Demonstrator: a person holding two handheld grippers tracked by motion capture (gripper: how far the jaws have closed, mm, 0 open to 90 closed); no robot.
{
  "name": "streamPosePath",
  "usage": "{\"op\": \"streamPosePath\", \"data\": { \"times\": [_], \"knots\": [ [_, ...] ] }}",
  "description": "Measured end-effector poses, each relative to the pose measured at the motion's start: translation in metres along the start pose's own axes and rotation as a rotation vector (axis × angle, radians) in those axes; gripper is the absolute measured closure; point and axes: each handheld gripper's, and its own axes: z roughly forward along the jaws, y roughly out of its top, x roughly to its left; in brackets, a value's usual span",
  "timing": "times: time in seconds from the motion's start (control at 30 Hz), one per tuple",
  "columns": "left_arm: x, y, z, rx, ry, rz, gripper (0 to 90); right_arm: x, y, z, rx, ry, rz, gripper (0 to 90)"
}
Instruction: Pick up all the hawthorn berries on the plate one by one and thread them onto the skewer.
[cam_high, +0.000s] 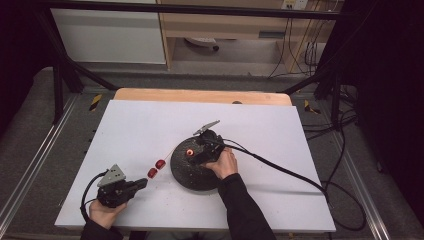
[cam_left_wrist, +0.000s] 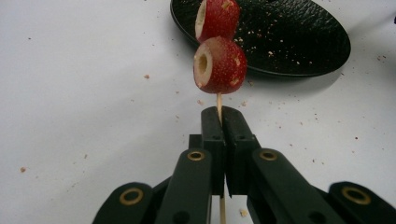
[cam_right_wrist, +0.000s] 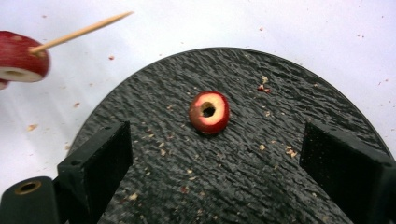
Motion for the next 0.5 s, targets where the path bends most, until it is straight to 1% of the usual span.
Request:
{"op": "streamPosePath", "data": {
  "times": [0.03,0.1,0.13,0.27,0.3,0.37,0.43,0.5],
  "knots": [
    [0.000,0.000,0.000,-0.001,-0.001,0.000,87.8,0.000,0.001,0.002,0.001,-0.005,0.005,11.8],
    [0.000,0.000,0.000,-0.001,-0.001,-0.001,87.9,-0.003,0.002,0.005,0.015,-0.010,-0.004,12.6],
    [0.000,0.000,0.001,-0.002,0.000,-0.003,87.8,-0.003,0.002,0.006,0.023,-0.014,0.001,13.1],
    [0.000,0.000,0.000,0.000,-0.001,-0.001,87.9,-0.002,0.007,0.011,0.039,-0.009,-0.006,16.0],
    [0.000,0.000,0.000,0.000,-0.001,0.000,87.9,-0.003,0.007,0.012,0.042,-0.004,-0.016,16.9],
    [0.000,0.000,0.001,0.002,-0.002,0.001,87.9,-0.002,0.009,0.015,0.047,-0.007,-0.013,18.8],
    [0.000,0.000,0.001,0.002,-0.002,0.001,87.8,-0.002,0.011,0.017,0.053,-0.002,-0.028,21.2],
    [0.000,0.000,0.001,0.001,-0.002,0.000,87.8,-0.001,0.013,0.020,0.070,-0.004,-0.032,23.0]
  ]
}}
